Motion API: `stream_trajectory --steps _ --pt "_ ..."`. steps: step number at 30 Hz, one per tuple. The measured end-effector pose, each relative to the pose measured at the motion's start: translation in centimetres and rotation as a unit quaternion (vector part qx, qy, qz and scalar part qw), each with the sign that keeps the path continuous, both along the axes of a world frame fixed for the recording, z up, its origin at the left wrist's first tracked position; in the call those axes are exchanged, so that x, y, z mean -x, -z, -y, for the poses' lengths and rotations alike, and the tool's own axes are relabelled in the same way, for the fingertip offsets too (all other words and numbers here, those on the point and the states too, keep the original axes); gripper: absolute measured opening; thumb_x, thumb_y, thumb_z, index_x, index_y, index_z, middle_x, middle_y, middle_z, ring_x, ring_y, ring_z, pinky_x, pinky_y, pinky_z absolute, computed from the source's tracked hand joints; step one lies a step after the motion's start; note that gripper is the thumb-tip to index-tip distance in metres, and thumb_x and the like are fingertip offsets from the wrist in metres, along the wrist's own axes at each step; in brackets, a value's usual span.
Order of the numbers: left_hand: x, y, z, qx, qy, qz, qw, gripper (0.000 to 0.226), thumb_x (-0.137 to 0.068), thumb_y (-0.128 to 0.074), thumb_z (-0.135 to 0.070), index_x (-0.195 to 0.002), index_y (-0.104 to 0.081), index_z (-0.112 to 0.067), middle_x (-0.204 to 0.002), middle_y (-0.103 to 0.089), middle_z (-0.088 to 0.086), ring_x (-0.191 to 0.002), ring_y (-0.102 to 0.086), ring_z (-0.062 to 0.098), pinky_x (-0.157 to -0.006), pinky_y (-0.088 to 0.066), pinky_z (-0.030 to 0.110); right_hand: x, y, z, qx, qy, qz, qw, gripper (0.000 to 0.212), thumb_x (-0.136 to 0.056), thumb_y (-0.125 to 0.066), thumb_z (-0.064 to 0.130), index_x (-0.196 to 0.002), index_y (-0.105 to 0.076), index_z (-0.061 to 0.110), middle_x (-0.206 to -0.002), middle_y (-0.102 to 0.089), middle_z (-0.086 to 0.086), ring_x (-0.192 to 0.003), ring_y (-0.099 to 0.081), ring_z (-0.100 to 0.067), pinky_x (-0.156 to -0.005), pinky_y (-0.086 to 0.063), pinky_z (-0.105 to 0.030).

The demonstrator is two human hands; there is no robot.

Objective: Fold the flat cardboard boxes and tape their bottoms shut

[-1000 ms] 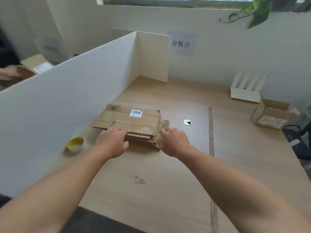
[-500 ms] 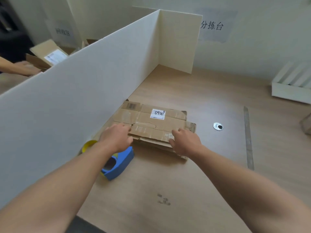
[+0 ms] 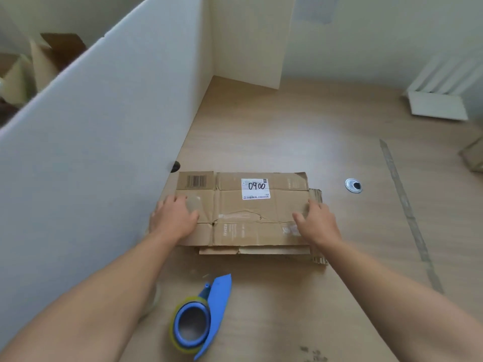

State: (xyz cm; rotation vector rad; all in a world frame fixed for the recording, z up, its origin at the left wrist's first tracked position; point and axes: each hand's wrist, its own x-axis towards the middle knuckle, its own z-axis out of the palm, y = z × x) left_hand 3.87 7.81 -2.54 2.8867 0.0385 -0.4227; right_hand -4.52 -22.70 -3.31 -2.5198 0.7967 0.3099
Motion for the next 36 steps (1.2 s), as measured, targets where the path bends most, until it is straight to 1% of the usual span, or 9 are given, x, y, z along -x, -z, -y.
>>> stream_trajectory --steps 6,11,16,18,22,28,32,34,36 --pt "-0.2 2.7 0.1 0.099 -0.052 -0.009 0.994 0.077 -0.089 -0.056 -0.056 -0.149 -0.028 -0.017 -0.154 -0.027 0.014 -0.139 -0.028 0.035 -0.111 -0.031 0.047 -0.6 1.7 -0.9 -0.062 0.092 0.038 0.993 0.044 -0.090 -0.060 0.042 -0.124 -0.052 0.015 -0.131 -0.054 -0.013 -0.118 -0.050 -0.035 -0.097 -0.044 -0.044" --pt "1.0 2.3 1.5 0.154 -0.058 -0.016 0.986 0.096 -0.084 -0.060 -0.066 -0.156 -0.018 -0.017 -0.161 -0.015 0.017 -0.148 -0.015 0.035 -0.119 -0.018 0.046 0.1 1.2 -0.4 -0.116 0.157 0.097 0.976 0.058 -0.094 -0.061 0.035 -0.144 -0.042 0.013 -0.140 -0.044 -0.014 -0.127 -0.047 -0.031 -0.104 -0.037 -0.037" --pt "3.3 0.3 1.8 0.228 -0.053 -0.025 0.972 0.102 -0.079 -0.069 -0.062 -0.157 -0.017 -0.021 -0.157 -0.025 0.013 -0.145 -0.028 0.029 -0.116 -0.026 0.042 3.0 1.1 2.0 -0.210 0.199 0.148 0.946 0.068 -0.093 -0.065 0.037 -0.150 -0.036 0.014 -0.145 -0.044 -0.011 -0.130 -0.048 -0.028 -0.112 -0.037 -0.042" --pt "4.6 -0.5 2.3 0.245 -0.053 -0.009 0.968 0.102 -0.079 -0.071 -0.059 -0.157 -0.017 -0.023 -0.154 -0.026 0.011 -0.142 -0.032 0.027 -0.114 -0.029 0.041 4.6 1.0 3.0 -0.270 0.214 0.172 0.923 0.059 -0.093 -0.065 0.035 -0.145 -0.043 0.018 -0.135 -0.056 -0.009 -0.117 -0.059 -0.024 -0.104 -0.047 -0.047" --pt "7.9 -2.0 3.8 0.287 -0.025 0.036 0.957 0.103 -0.077 -0.075 -0.056 -0.157 -0.017 -0.026 -0.154 -0.028 0.005 -0.140 -0.035 0.022 -0.111 -0.032 0.037 7.9 0.3 4.7 -0.338 0.214 0.232 0.887 0.032 -0.096 -0.063 0.024 -0.126 -0.052 0.026 -0.117 -0.063 -0.002 -0.094 -0.065 -0.013 -0.077 -0.055 -0.035" --pt "13.4 -3.8 6.1 0.415 0.041 0.015 0.909 0.119 -0.056 -0.072 -0.079 -0.155 -0.017 -0.040 -0.158 -0.030 -0.009 -0.144 -0.030 0.007 -0.119 -0.029 0.044 13.9 -1.3 7.6 -0.416 0.197 0.303 0.834 0.031 -0.096 -0.063 0.018 -0.121 -0.048 0.029 -0.122 -0.064 -0.005 -0.100 -0.064 -0.016 -0.080 -0.054 -0.040" --pt "17.8 -4.5 7.5 0.451 0.089 -0.029 0.888 0.116 -0.058 -0.085 -0.055 -0.147 -0.011 -0.062 -0.154 -0.036 -0.011 -0.139 -0.040 0.011 -0.113 -0.039 0.047 18.6 -2.2 9.9 -0.446 0.163 0.298 0.828 0.054 -0.077 -0.074 0.037 -0.123 -0.048 0.045 -0.124 -0.062 -0.005 -0.109 -0.062 -0.024 -0.084 -0.054 -0.044" --pt "19.9 -4.4 8.0 0.451 0.116 -0.031 0.884 0.118 -0.059 -0.086 -0.048 -0.146 -0.008 -0.063 -0.156 -0.032 -0.012 -0.139 -0.040 0.010 -0.113 -0.038 0.044 21.0 -2.5 11.0 -0.445 0.135 0.290 0.836 0.070 -0.073 -0.076 0.041 -0.134 -0.043 0.052 -0.126 -0.059 0.001 -0.114 -0.061 -0.017 -0.089 -0.054 -0.046" --pt "21.6 -3.9 8.3 0.449 0.144 -0.024 0.882 0.120 -0.060 -0.086 -0.046 -0.149 -0.006 -0.059 -0.158 -0.026 -0.014 -0.142 -0.033 0.005 -0.115 -0.036 0.039 23.3 -2.6 11.7 -0.437 0.096 0.289 0.846 0.073 -0.074 -0.075 0.038 -0.139 -0.043 0.048 -0.128 -0.058 0.005 -0.109 -0.062 -0.004 -0.087 -0.054 -0.036"
